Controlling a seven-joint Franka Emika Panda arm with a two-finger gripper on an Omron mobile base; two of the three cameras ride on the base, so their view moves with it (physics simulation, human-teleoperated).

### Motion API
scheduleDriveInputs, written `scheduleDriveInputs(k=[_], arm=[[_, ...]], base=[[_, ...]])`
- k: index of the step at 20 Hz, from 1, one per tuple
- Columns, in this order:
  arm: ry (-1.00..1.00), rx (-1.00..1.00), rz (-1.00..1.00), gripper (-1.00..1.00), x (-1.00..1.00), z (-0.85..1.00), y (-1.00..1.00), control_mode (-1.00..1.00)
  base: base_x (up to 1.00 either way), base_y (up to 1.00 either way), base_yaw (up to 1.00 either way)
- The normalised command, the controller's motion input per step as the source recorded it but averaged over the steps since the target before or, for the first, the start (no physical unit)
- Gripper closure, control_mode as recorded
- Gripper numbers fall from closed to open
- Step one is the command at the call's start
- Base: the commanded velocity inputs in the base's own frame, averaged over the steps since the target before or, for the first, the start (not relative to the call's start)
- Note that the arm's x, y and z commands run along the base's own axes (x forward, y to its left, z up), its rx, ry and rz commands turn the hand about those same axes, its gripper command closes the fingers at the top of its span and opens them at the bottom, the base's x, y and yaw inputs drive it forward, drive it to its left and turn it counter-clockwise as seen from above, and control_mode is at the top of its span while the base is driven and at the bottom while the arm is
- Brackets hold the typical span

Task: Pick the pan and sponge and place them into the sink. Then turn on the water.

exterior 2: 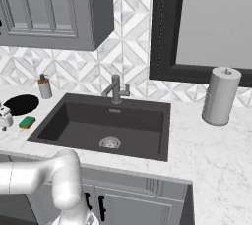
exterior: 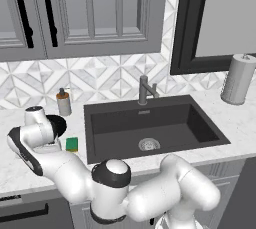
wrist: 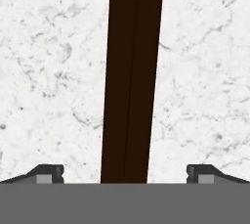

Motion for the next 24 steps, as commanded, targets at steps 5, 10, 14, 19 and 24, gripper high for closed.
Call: scheduleDriveInputs(k=[5, 10, 14, 19, 24], arm=[[0.02, -0.02, 0.00, -1.00, 0.01, -0.27, 0.09, -1.00], [0.01, -0.01, 0.00, 1.00, 0.00, -0.06, 0.04, -1.00], [0.00, 0.00, 0.00, 1.00, 0.00, 0.00, 0.00, -1.00], [0.00, 0.00, 0.00, 1.00, -0.06, 0.01, 0.00, -1.00], [0.00, 0.00, -0.01, 1.00, -0.40, 0.38, 0.00, -1.00]], base=[[0.00, 0.00, 0.00], [0.00, 0.00, 0.00], [0.00, 0.00, 0.00], [0.00, 0.00, 0.00], [0.00, 0.00, 0.00]])
